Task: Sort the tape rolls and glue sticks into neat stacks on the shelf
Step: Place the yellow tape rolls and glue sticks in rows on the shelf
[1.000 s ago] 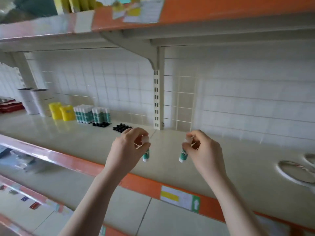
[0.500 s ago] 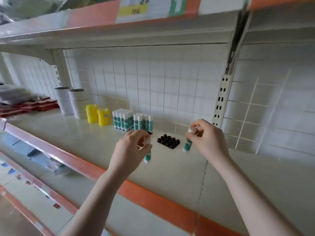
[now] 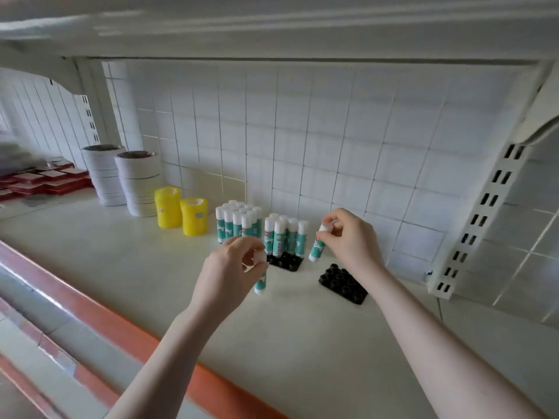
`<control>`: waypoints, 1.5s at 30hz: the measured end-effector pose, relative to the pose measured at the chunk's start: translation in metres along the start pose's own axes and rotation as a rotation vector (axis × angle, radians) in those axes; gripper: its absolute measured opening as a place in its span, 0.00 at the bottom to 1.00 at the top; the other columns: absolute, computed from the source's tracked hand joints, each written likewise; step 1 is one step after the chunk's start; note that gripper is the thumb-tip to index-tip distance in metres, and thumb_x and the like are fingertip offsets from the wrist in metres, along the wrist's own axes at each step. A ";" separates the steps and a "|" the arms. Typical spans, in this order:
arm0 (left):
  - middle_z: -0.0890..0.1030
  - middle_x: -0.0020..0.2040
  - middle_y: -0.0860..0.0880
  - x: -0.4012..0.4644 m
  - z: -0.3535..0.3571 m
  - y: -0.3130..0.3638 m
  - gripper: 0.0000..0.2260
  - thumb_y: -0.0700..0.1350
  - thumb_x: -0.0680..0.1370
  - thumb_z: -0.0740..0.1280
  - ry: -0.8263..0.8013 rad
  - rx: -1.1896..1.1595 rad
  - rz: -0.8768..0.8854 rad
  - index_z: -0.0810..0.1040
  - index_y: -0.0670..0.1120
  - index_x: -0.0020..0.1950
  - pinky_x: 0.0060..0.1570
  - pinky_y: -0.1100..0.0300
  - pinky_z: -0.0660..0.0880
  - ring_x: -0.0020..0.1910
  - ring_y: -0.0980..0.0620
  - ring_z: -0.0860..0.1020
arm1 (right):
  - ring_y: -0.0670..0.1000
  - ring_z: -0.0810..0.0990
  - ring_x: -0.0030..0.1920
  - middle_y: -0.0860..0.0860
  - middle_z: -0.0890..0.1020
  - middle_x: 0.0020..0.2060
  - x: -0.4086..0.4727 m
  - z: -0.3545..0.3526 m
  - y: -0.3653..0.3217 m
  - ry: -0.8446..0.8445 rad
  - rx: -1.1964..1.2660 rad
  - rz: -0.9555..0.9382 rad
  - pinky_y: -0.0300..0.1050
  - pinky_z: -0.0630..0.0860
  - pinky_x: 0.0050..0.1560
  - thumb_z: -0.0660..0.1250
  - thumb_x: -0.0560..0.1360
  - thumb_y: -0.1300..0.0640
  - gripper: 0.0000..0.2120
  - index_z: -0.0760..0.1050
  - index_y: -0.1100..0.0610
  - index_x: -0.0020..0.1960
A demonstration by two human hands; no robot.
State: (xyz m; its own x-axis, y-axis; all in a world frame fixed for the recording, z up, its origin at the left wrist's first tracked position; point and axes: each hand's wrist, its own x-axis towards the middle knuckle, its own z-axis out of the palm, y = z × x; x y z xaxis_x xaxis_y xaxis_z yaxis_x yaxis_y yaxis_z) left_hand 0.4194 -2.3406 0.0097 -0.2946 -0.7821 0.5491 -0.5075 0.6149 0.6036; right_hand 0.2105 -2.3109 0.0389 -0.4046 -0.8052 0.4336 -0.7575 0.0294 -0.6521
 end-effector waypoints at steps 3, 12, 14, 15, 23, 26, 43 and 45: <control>0.78 0.40 0.53 0.009 -0.006 -0.016 0.09 0.39 0.69 0.73 -0.017 -0.007 0.012 0.80 0.48 0.47 0.41 0.56 0.77 0.35 0.55 0.78 | 0.51 0.79 0.42 0.48 0.80 0.39 0.007 0.023 -0.008 0.019 0.005 0.019 0.41 0.70 0.39 0.70 0.70 0.59 0.06 0.76 0.54 0.46; 0.76 0.38 0.57 0.028 -0.012 -0.055 0.09 0.38 0.68 0.74 -0.010 -0.076 0.019 0.80 0.48 0.46 0.38 0.69 0.73 0.35 0.58 0.77 | 0.52 0.77 0.41 0.50 0.78 0.41 0.022 0.063 -0.020 0.036 -0.116 -0.035 0.39 0.65 0.37 0.69 0.70 0.62 0.05 0.77 0.58 0.46; 0.76 0.39 0.56 0.029 -0.010 -0.058 0.09 0.38 0.68 0.74 -0.012 -0.096 0.029 0.80 0.48 0.46 0.39 0.67 0.75 0.35 0.57 0.77 | 0.52 0.76 0.41 0.48 0.75 0.40 0.023 0.068 -0.018 0.026 -0.153 -0.041 0.40 0.63 0.37 0.68 0.71 0.62 0.05 0.78 0.57 0.47; 0.76 0.39 0.57 0.029 -0.010 -0.059 0.09 0.39 0.68 0.74 -0.013 -0.103 0.037 0.80 0.47 0.46 0.39 0.64 0.76 0.35 0.57 0.77 | 0.52 0.75 0.41 0.48 0.74 0.40 0.022 0.070 -0.016 0.025 -0.175 -0.049 0.40 0.62 0.37 0.68 0.72 0.61 0.05 0.79 0.57 0.47; 0.77 0.40 0.56 0.033 -0.007 -0.064 0.10 0.38 0.69 0.74 -0.025 -0.128 0.067 0.81 0.47 0.48 0.41 0.57 0.78 0.36 0.57 0.78 | 0.53 0.68 0.32 0.55 0.71 0.35 0.022 0.078 -0.004 0.185 -0.367 -0.310 0.41 0.62 0.32 0.70 0.71 0.67 0.06 0.77 0.64 0.35; 0.78 0.41 0.54 0.034 -0.005 -0.064 0.10 0.38 0.69 0.74 -0.016 -0.131 0.078 0.81 0.46 0.48 0.41 0.55 0.79 0.36 0.55 0.78 | 0.55 0.70 0.35 0.54 0.71 0.35 0.026 0.078 0.002 0.183 -0.396 -0.341 0.42 0.63 0.33 0.70 0.72 0.65 0.07 0.77 0.64 0.36; 0.77 0.40 0.55 0.074 0.009 -0.013 0.08 0.41 0.71 0.71 -0.081 -0.053 0.267 0.81 0.47 0.49 0.41 0.65 0.71 0.39 0.57 0.74 | 0.60 0.77 0.40 0.55 0.80 0.36 -0.008 0.017 0.032 0.033 -0.628 -0.169 0.47 0.70 0.38 0.66 0.73 0.62 0.04 0.79 0.60 0.43; 0.77 0.41 0.54 0.082 0.018 -0.005 0.07 0.42 0.72 0.70 -0.108 -0.042 0.283 0.80 0.47 0.49 0.42 0.64 0.71 0.41 0.56 0.75 | 0.59 0.77 0.43 0.54 0.80 0.38 -0.016 0.011 0.038 -0.008 -0.664 -0.120 0.46 0.69 0.41 0.64 0.75 0.60 0.06 0.80 0.57 0.45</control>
State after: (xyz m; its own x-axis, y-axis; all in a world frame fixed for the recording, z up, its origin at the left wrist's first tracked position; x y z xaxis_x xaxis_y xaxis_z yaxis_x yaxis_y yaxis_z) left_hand 0.3827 -2.4093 0.0412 -0.5053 -0.5836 0.6357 -0.3597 0.8120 0.4596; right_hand 0.1936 -2.3039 0.0000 -0.2957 -0.8300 0.4729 -0.9523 0.2950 -0.0776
